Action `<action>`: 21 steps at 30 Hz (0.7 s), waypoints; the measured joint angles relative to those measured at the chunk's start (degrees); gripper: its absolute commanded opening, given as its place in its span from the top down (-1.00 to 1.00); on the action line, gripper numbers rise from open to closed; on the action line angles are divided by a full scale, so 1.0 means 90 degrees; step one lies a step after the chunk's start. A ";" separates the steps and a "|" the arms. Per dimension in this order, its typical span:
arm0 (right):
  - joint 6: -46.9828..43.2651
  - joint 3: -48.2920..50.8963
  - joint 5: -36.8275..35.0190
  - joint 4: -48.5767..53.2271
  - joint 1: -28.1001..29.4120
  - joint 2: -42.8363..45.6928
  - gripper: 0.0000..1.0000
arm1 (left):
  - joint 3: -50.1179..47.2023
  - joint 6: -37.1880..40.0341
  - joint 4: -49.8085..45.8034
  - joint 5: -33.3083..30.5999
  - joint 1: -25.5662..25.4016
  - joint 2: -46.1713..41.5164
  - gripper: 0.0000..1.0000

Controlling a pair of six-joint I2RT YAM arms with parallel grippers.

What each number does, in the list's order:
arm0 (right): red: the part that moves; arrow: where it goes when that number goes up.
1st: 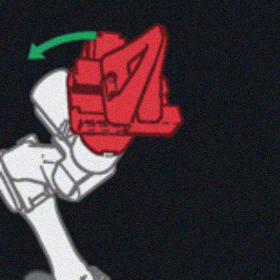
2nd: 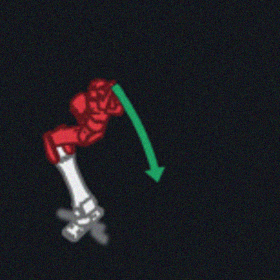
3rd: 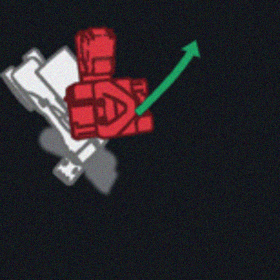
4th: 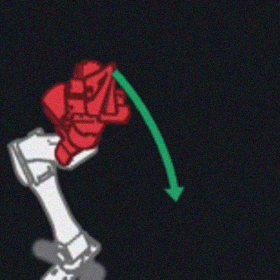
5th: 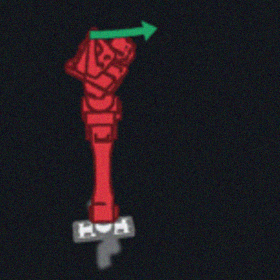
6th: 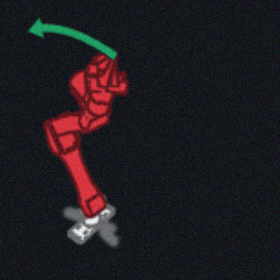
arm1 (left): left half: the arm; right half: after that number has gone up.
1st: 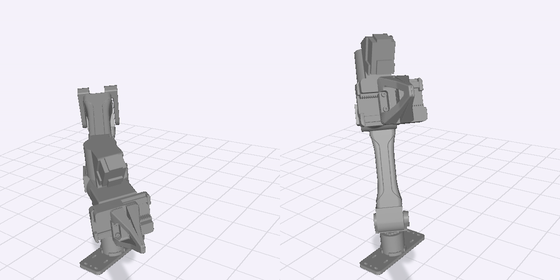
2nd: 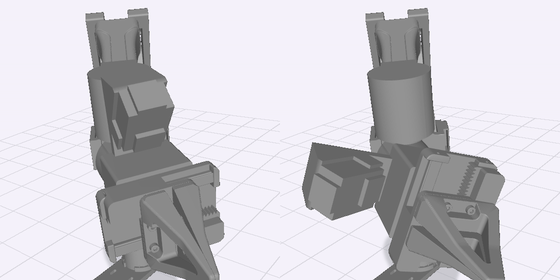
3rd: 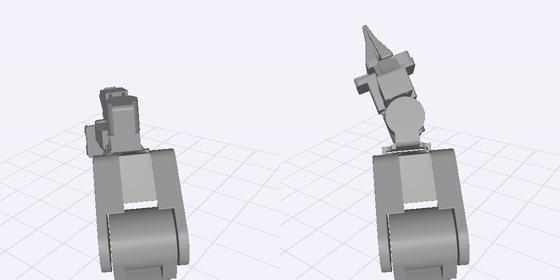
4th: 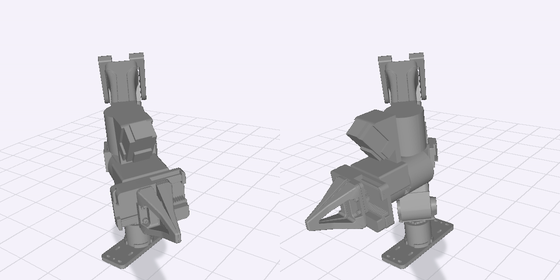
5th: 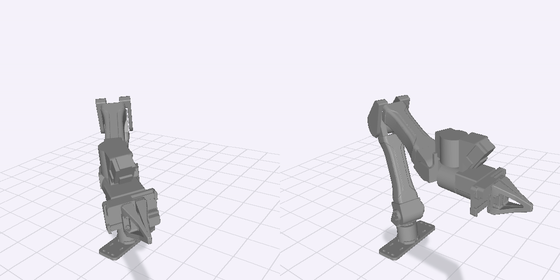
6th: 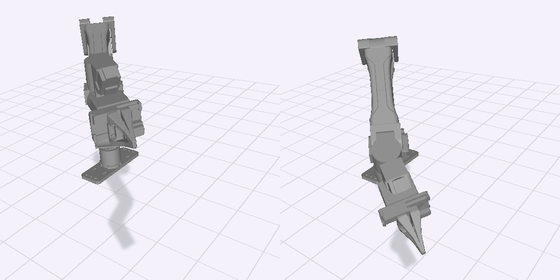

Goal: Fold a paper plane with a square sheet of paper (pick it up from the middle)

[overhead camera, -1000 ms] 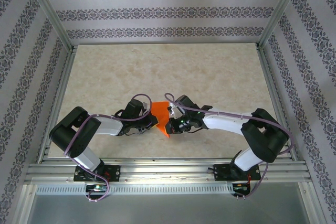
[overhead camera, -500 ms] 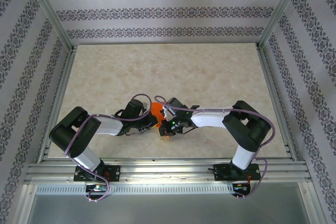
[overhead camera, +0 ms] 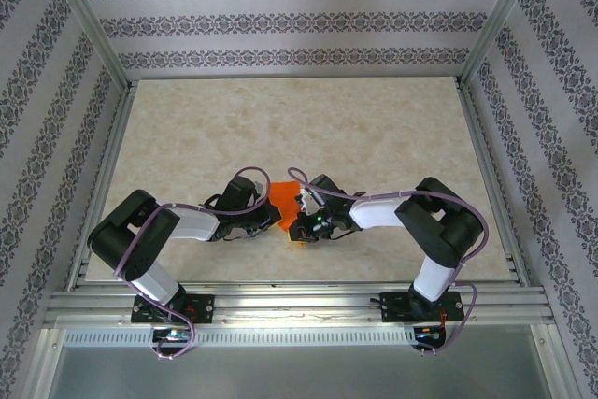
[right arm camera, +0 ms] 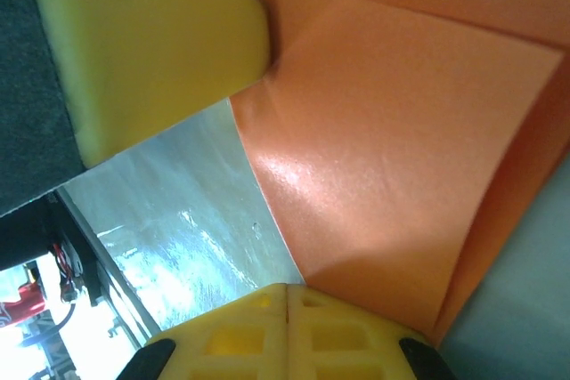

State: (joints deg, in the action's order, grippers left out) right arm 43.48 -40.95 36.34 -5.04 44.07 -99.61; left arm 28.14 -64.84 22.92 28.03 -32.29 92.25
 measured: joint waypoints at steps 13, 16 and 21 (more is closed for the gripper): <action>-0.0015 0.0816 0.0138 0.0058 -0.0024 0.0726 0.84 | 0.0000 -0.0005 0.0000 0.0002 -0.0002 0.0000 1.00; -0.0010 0.0928 0.0163 0.0367 -0.0085 0.1095 0.83 | 0.0000 -0.0005 0.0000 0.0000 -0.0002 0.0000 1.00; -0.0007 0.0607 0.0306 0.0546 -0.0134 0.1596 0.83 | 0.0000 -0.0005 0.0000 0.0000 -0.0002 0.0000 1.00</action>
State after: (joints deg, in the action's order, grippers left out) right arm 43.42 -35.48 39.09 -0.12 42.87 -85.25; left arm 28.14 -64.88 22.92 28.03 -32.32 92.25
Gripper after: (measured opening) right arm 0.087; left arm 0.062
